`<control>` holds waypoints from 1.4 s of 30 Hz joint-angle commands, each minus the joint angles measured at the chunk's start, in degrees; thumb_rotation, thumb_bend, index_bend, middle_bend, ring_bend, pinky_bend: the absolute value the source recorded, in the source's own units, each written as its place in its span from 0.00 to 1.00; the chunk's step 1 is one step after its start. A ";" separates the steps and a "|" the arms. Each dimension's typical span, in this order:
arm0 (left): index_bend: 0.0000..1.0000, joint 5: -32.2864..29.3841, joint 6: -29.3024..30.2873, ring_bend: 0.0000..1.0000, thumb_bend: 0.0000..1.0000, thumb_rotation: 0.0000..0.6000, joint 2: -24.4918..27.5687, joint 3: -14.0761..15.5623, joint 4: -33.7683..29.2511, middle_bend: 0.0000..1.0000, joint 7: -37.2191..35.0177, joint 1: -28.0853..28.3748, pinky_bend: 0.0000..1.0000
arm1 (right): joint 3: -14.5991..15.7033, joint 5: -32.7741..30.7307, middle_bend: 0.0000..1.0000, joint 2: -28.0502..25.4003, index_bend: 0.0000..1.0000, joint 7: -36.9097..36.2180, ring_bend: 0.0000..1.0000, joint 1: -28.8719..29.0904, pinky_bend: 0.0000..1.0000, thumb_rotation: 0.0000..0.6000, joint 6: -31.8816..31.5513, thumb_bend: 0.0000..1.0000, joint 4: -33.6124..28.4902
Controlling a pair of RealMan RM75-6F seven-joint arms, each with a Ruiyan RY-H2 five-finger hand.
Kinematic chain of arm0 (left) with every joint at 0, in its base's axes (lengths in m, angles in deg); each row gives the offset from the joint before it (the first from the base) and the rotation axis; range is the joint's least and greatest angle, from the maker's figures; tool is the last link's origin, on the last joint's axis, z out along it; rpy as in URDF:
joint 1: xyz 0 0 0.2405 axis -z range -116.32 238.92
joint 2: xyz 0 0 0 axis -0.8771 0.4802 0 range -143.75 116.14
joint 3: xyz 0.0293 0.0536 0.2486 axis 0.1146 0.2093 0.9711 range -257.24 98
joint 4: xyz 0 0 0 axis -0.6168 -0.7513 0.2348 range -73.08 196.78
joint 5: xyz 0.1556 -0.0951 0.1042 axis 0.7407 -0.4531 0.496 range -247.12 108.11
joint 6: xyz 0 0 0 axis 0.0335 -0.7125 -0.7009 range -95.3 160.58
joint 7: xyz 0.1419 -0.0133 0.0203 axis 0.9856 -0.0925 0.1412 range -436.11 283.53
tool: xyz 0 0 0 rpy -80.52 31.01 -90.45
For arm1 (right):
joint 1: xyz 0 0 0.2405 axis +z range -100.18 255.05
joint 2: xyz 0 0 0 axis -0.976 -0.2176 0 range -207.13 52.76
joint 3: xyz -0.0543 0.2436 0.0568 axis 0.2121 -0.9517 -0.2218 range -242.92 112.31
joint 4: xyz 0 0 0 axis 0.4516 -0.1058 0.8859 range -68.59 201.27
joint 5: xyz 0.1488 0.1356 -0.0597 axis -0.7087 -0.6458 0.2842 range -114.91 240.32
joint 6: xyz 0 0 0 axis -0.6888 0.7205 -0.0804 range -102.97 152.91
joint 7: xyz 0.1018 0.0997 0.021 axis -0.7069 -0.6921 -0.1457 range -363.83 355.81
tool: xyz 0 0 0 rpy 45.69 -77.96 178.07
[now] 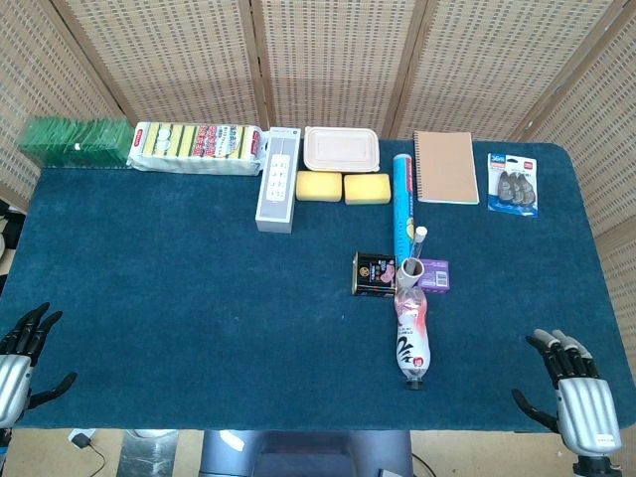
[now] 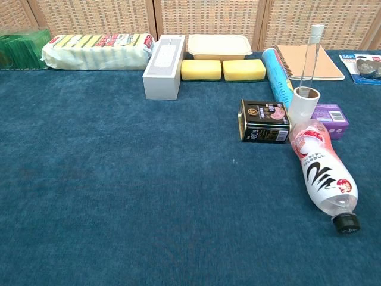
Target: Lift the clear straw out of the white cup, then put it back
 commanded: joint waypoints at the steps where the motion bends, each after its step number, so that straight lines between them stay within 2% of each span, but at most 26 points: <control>1: 0.07 0.05 -0.13 0.00 0.20 1.00 -0.06 0.08 0.04 0.00 -0.06 0.02 0.15 | -0.11 -0.10 0.19 0.04 0.18 0.19 0.14 0.00 0.14 0.93 0.10 0.25 -0.22; 17: 0.07 -0.01 0.13 0.00 0.20 1.00 -0.47 0.08 0.89 0.00 -0.99 -0.33 0.15 | -0.17 -0.22 0.19 0.92 0.18 0.54 0.14 0.05 0.14 0.93 1.18 0.25 -0.60; 25: 0.07 -1.99 0.71 0.00 0.20 1.00 -1.68 -0.34 3.20 0.00 -3.07 -1.70 0.15 | -0.62 -0.13 0.19 2.38 0.18 -0.38 0.14 1.71 0.15 0.93 3.58 0.25 -0.95; 29: 0.07 -2.47 0.84 0.00 0.19 1.00 -2.79 -0.42 4.60 0.00 -3.83 -2.22 0.15 | -3.06 -1.58 0.20 4.71 0.18 -2.27 0.15 3.49 0.17 0.94 4.58 0.25 -1.01; 34: 0.07 -3.33 0.46 0.00 0.20 1.00 -4.20 -0.39 6.32 0.00 -4.37 -2.88 0.15 | -6.07 -2.99 0.22 8.56 0.19 -2.91 0.18 6.42 0.26 0.93 6.40 0.25 1.02; 42: 0.07 -4.84 0.57 0.00 0.19 1.00 -5.97 -1.25 8.27 0.00 -4.56 -3.68 0.15 | -8.71 -4.79 0.24 10.71 0.20 -4.90 0.21 10.38 0.29 0.93 9.98 0.25 -0.55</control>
